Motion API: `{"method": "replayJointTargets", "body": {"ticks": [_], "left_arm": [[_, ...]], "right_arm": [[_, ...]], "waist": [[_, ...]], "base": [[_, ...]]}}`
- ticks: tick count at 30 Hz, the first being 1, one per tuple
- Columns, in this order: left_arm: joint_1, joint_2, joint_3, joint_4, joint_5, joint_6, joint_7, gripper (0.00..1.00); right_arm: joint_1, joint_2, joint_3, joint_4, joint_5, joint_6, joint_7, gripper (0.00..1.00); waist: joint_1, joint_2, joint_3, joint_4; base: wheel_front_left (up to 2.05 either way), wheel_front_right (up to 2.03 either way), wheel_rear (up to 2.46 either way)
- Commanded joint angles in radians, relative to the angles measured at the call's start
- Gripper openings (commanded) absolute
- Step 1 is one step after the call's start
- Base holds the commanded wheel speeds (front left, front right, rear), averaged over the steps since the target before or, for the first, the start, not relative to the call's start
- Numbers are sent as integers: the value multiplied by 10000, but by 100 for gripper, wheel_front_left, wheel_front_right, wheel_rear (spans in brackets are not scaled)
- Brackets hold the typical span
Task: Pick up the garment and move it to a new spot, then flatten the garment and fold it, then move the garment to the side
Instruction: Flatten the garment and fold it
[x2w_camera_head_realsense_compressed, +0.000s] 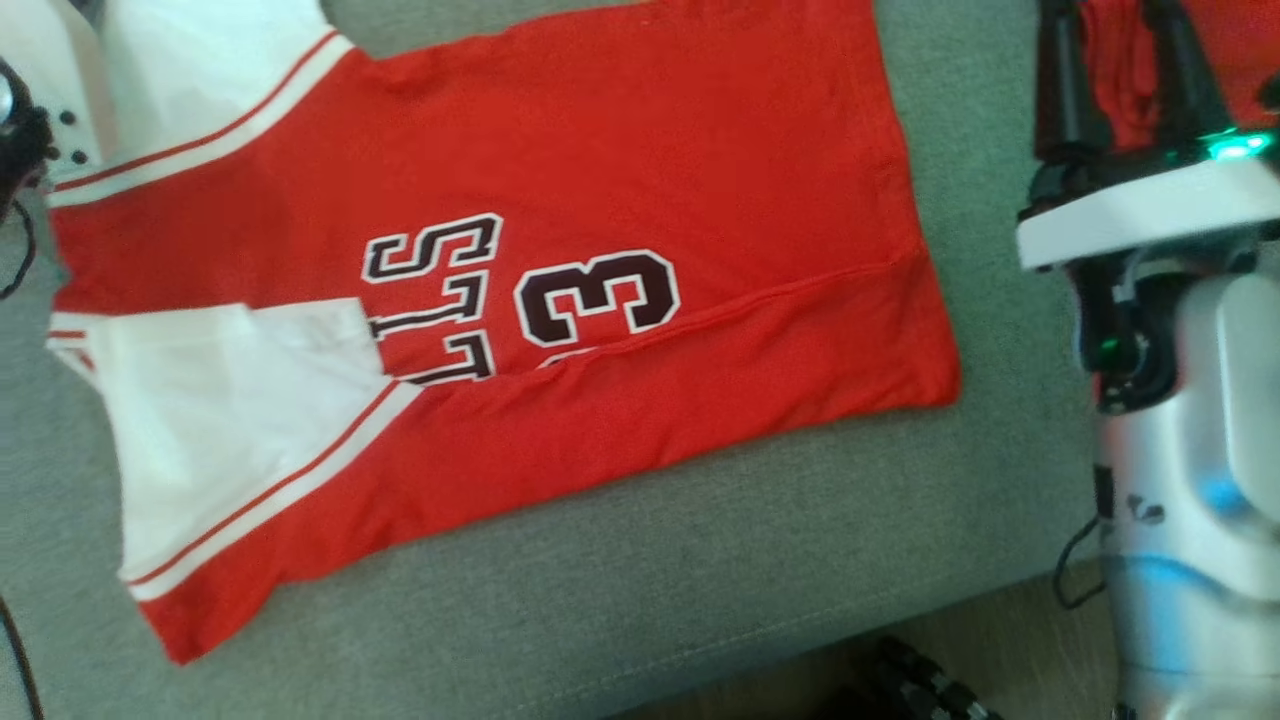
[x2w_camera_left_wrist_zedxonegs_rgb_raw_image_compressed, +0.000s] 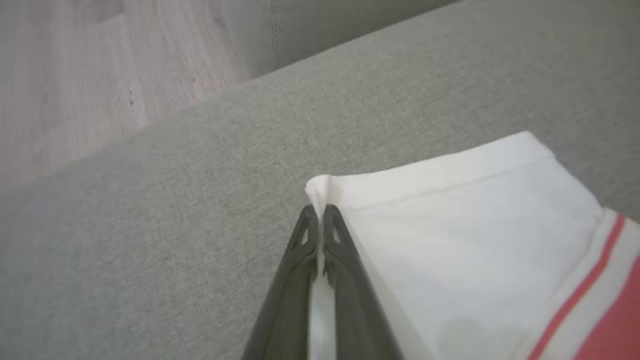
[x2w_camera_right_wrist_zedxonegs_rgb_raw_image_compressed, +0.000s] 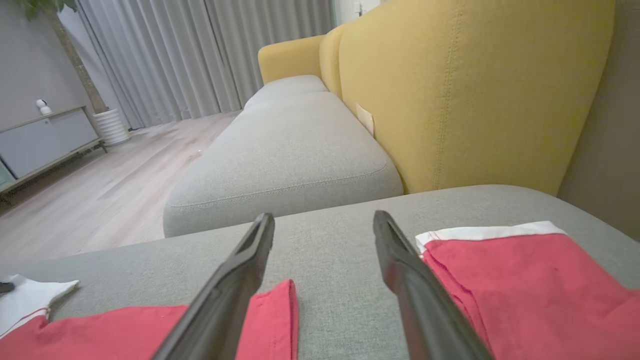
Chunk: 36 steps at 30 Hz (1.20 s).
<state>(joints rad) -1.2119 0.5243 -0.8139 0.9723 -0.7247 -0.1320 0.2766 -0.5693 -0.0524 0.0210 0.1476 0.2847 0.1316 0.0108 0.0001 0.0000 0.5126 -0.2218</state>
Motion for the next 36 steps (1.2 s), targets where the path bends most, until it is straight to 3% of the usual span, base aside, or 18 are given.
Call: {"method": "replayJointTargets", "body": {"ticks": [1, 10, 16, 24, 36], "left_arm": [[-368, 380, 207, -309, -72, 14, -545, 0], [-103, -103, -450, -1126, 170, 14, -3156, 0], [401, -347, -695, -1904, 341, 77, -4080, 0], [1379, -338, -953, -3799, 409, 568, -4293, 0], [1921, 58, -1121, -6177, 406, 1194, -3700, 0]], "right_arm": [[-381, 22, -93, -246, -216, -9, 113, 100], [-1104, -157, -745, 455, -785, -9, 1306, 100], [-1216, -1153, 44, 1448, -355, -9, 2309, 100], [-1613, -2467, 1007, 3466, 149, -9, 3028, 100], [-3088, -3042, 1362, 6106, 561, -9, 3219, 100]], "waist": [[-1, 0, -244, 249], [-1, 0, -1228, 1394], [-1, 0, -1655, 2187], [-1, 0, -1783, 2798], [-1, 0, -1282, 3259]], "base": [[0, 0, 0], [0, 0, 0], [0, 0, 0], [0, 0, 0], [0, 0, 0]]}}
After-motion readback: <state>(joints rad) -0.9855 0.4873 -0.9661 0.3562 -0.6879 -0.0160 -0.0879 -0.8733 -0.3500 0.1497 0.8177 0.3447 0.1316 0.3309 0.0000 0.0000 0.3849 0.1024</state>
